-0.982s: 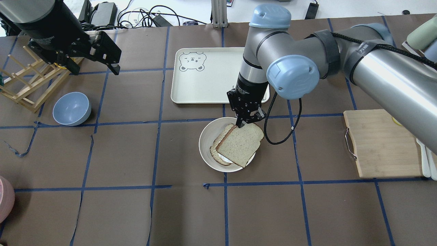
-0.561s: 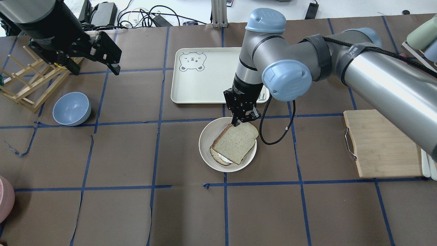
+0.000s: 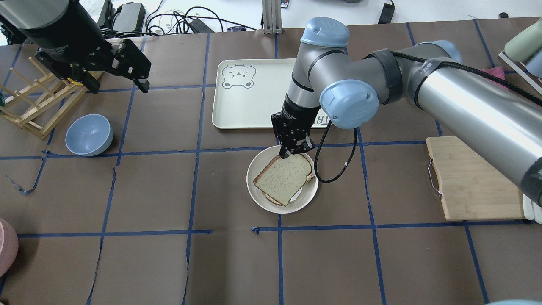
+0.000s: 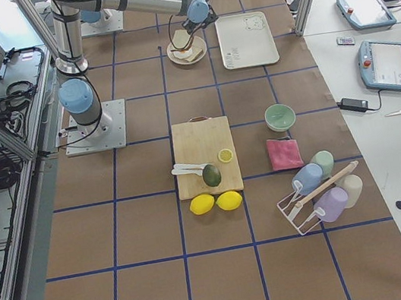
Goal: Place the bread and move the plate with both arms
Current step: 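Carry the bread with the right gripper and lay it on the egg toast, then open the right gripper and raise it away from the plate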
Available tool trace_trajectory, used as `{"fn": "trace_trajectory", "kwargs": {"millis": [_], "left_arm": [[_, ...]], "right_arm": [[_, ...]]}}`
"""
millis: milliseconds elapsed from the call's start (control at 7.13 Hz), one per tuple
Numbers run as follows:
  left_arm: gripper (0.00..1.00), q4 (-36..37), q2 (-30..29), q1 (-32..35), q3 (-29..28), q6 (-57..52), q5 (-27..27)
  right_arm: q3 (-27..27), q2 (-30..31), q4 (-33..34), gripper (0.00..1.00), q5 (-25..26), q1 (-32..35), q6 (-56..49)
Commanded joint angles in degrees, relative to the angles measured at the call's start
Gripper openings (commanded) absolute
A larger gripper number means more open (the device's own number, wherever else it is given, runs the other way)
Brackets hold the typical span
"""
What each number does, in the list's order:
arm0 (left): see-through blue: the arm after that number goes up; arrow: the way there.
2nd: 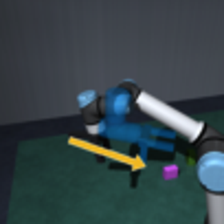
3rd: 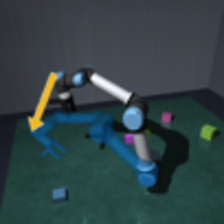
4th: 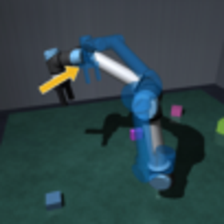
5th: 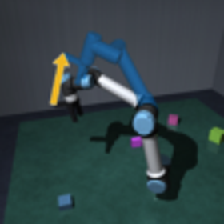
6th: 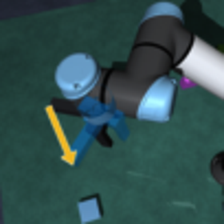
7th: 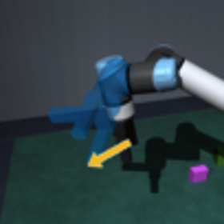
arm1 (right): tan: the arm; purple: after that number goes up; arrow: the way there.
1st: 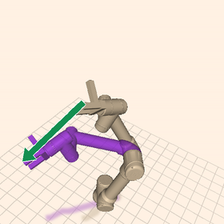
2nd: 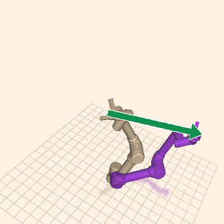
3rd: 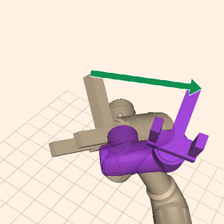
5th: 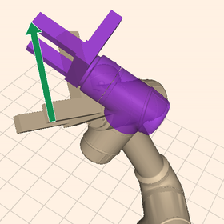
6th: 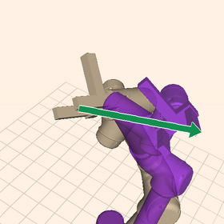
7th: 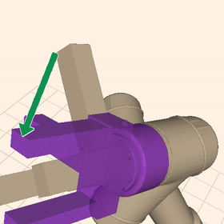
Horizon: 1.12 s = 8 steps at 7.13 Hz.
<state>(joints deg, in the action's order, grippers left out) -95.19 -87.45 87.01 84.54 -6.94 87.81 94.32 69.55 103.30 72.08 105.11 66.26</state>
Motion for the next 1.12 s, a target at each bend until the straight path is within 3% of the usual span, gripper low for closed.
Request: {"fn": "trace_trajectory", "kwargs": {"millis": [0, 140, 421, 701, 982], "left_arm": [[1.00, 0.0, 0.0, 0.0, 0.0, 0.0, 0.0], [1.00, 0.0, 0.0, 0.0, 0.0, 0.0, 0.0], [1.00, 0.0, 0.0, 0.0, -0.1, 0.0, 0.0], [1.00, 0.0, 0.0, 0.0, -0.1, 0.0, 0.0], [1.00, 0.0, 0.0, 0.0, -0.1, 0.1, 0.1]], "right_arm": [[0.1, -0.3, 0.8, 0.09, 0.4, 0.0, -0.2], [0.0, -0.4, 0.9, 0.18, 0.8, 0.0, -0.3], [0.2, -0.5, 3.6, 0.80, 2.7, 0.0, 0.1], [0.1, -0.4, 3.7, 0.80, 3.9, 0.0, 0.3], [-0.6, 0.6, 3.2, 0.80, 9.2, -1.0, -1.6]]}}
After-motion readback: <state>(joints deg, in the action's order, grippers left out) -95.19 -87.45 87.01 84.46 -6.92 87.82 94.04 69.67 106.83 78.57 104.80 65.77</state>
